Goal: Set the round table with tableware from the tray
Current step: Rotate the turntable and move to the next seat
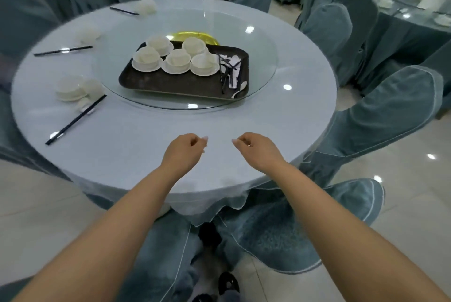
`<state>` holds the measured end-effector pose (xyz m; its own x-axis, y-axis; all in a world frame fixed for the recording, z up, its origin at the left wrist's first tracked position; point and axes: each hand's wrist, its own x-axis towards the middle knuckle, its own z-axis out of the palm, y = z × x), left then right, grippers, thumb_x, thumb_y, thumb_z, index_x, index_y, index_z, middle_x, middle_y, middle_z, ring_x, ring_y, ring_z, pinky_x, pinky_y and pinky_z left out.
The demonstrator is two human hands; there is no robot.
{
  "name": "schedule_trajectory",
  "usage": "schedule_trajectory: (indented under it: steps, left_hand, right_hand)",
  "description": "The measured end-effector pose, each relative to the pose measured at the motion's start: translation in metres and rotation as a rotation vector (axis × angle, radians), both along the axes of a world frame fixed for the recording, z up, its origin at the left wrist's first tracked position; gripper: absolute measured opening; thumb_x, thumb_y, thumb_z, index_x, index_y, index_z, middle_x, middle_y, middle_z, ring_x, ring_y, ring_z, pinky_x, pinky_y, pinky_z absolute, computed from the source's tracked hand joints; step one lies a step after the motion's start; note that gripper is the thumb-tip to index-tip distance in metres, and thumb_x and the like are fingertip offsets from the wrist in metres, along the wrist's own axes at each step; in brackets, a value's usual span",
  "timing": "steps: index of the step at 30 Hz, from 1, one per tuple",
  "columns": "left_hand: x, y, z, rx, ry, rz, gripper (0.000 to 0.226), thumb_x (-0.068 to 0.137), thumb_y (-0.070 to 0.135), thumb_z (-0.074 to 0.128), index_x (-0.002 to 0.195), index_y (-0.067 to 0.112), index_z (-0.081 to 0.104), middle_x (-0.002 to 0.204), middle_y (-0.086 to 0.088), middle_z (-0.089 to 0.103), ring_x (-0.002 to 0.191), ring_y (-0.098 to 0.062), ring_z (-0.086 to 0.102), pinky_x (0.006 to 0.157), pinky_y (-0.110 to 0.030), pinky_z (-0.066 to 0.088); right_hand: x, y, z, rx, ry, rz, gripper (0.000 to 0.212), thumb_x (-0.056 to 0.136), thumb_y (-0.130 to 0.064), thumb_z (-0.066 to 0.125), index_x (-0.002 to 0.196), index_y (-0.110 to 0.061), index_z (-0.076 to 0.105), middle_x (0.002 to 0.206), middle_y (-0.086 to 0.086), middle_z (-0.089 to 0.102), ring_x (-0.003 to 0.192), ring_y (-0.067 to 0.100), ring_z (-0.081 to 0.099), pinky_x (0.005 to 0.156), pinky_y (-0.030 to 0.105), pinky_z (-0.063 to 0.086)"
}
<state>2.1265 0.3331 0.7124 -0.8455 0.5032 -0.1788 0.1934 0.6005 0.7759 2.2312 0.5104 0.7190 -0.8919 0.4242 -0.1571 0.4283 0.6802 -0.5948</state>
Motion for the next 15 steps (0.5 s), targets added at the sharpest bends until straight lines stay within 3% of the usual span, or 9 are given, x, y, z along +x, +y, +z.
schedule_trajectory:
  steps: [15]
  left_hand:
    - [-0.079, 0.006, -0.001, 0.008, -0.003, 0.222, 0.036, 0.096, 0.048, 0.047, 0.086, 0.019, 0.068, 0.084, 0.007, 0.069, 0.085, -0.014, 0.065, 0.082, -0.039, 0.053]
  right_hand:
    - [-0.113, 0.037, 0.005, -0.009, 0.010, 0.150, 0.031, 0.097, -0.043, 0.050, 0.099, -0.018, 0.066, 0.098, -0.001, 0.067, 0.092, 0.019, 0.059, 0.078, 0.033, 0.046]
